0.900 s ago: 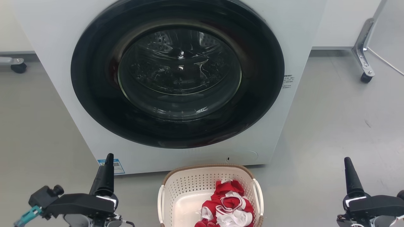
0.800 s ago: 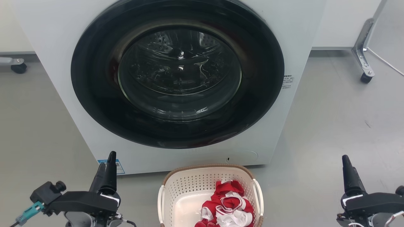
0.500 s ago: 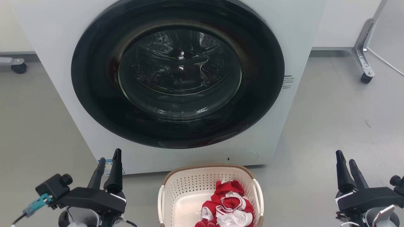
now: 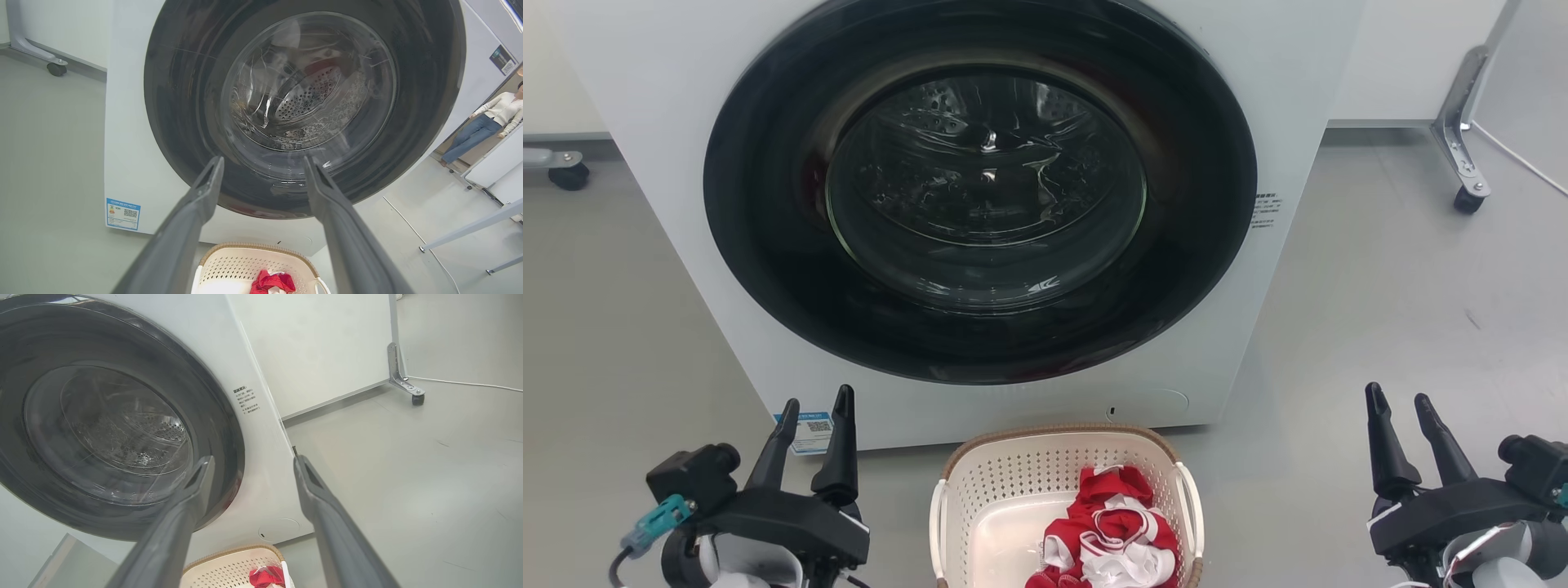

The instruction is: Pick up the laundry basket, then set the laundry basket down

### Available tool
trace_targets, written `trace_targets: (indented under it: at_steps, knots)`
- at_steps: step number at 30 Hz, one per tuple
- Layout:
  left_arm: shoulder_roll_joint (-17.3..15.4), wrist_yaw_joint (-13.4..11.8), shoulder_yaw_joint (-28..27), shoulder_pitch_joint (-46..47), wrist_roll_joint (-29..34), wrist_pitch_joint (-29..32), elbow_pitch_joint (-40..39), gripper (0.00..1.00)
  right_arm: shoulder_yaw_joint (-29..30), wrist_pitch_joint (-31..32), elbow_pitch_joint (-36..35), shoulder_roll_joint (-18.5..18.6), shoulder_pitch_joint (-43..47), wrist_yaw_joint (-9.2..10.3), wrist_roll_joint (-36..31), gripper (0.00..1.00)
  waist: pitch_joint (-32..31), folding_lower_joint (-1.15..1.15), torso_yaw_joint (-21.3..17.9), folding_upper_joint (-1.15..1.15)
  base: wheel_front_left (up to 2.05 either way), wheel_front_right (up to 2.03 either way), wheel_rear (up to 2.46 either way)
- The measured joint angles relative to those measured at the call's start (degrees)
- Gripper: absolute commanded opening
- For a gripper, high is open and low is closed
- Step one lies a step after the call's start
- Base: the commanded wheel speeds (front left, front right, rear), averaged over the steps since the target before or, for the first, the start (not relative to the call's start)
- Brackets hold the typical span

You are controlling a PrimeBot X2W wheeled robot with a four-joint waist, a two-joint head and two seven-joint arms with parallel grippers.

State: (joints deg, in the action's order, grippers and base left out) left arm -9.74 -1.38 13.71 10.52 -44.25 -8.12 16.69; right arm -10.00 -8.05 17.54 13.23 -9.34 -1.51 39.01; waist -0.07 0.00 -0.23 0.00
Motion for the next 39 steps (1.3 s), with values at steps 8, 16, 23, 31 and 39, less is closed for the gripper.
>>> trace_targets:
  at_steps: [8,16,23,31,39]
  knots:
    - [-0.3,-1.2,1.5,0.2,6.0,-1.6,0.1,1.0,-1.6,-1.7,0.3,0.5,-0.1,0.58,-5.8,1.0,0.1,0.0,-0.1,0.0,0.0,0.0,0.0]
    - [-0.4,-2.2,2.6,0.7,10.3,-3.5,0.8,1.0,-1.9,-3.4,1.1,0.8,-0.1,1.01,-10.3,1.0,0.2,0.0,-0.2,0.0,0.0,0.0,0.0]
    - [-0.6,-3.2,3.9,0.8,15.3,-4.7,1.6,1.0,-3.0,-4.8,1.5,1.7,-0.8,1.09,-15.6,1.0,0.3,0.0,-0.1,0.0,0.0,0.0,0.0]
    - [-0.6,-4.2,4.5,0.8,19.4,-6.4,2.5,1.0,-3.6,-6.2,1.8,1.7,-0.8,1.51,-20.4,1.0,0.3,0.0,-0.2,0.0,0.0,0.0,0.0]
    - [0.0,-4.2,3.5,0.8,19.1,-6.4,3.4,1.0,-2.8,-6.3,2.4,1.2,-0.8,1.41,-20.3,1.0,0.3,0.0,-0.2,0.0,0.0,0.0,0.0]
